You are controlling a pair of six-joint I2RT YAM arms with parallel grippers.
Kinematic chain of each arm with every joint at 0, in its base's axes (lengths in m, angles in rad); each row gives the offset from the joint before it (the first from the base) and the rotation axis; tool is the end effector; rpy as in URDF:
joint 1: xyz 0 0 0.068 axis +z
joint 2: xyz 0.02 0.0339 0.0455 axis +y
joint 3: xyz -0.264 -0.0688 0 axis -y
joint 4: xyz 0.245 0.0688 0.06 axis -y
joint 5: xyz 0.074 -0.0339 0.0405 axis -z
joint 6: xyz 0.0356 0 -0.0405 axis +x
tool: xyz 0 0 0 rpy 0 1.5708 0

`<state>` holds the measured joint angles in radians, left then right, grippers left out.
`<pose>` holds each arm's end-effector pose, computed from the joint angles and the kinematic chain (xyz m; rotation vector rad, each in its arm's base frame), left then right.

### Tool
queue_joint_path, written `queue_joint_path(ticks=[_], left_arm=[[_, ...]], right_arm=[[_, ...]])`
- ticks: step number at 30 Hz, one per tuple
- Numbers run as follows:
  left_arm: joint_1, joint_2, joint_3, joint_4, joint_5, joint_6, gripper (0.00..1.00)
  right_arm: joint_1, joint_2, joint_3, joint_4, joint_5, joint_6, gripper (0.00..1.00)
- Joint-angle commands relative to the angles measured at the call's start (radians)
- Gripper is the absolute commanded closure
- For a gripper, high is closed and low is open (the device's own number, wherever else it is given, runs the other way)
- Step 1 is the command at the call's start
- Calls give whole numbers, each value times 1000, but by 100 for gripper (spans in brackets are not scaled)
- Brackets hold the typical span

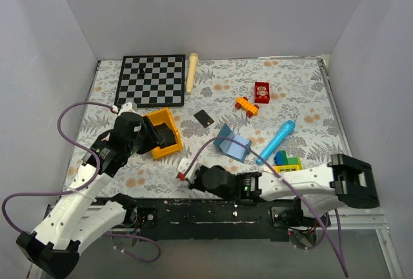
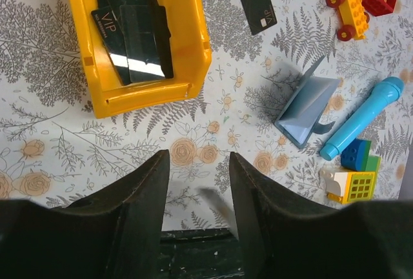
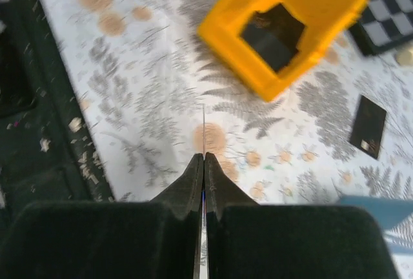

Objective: Put the credit cards into the card holder
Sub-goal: Pick up the credit card at the corner of the board.

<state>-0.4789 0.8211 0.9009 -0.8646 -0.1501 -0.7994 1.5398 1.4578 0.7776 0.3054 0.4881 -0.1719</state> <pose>0.1416 -0.0675 0.3089 -0.4546 2.3461 -0.4465 0.0265 0.3159 0.2298 -1.2226 1.4879 0.4508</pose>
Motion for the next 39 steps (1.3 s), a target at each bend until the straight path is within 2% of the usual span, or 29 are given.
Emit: queue_joint_path(ticks=[1,8,10,13,16,22,24,25,26,30,33,39], left_arm=[[8,21,50,56,-3,63,58],[8,101,61,157,92,127,57],[8,131,72,177,112,144,57],[6,168,96,193,135,160,57],[6,179,109,206,149,170,57],[-3,220,110,249,211,203,57],[-21,233,115,269,228,212,57],[-36,225,104,318,251,227,55],[-36,211,93,350,271,233,53],[-36,147,47,515,371,265,50],[-36,109,32,578,431,333,48],[-36,58,21,657,757,436,42]], right_arm=[[-165,-229,-43,-112,6,280,99],[-467,-528,-81,-392,24,553,99],[-547,-557,-77,-474,21,629,99],[-683,-519,-57,-601,-35,725,99],[-757,-498,-77,-600,-83,756,99],[-802,-516,-83,-582,-138,752,99],[-804,-549,-98,-537,-213,730,99],[-807,-589,-121,-472,-344,700,99],[-807,-605,-127,-439,-408,689,99],[-817,-620,-86,-405,-698,678,99],[-822,-610,-54,-390,-889,683,99],[-837,-593,2,-336,-1187,709,99]])
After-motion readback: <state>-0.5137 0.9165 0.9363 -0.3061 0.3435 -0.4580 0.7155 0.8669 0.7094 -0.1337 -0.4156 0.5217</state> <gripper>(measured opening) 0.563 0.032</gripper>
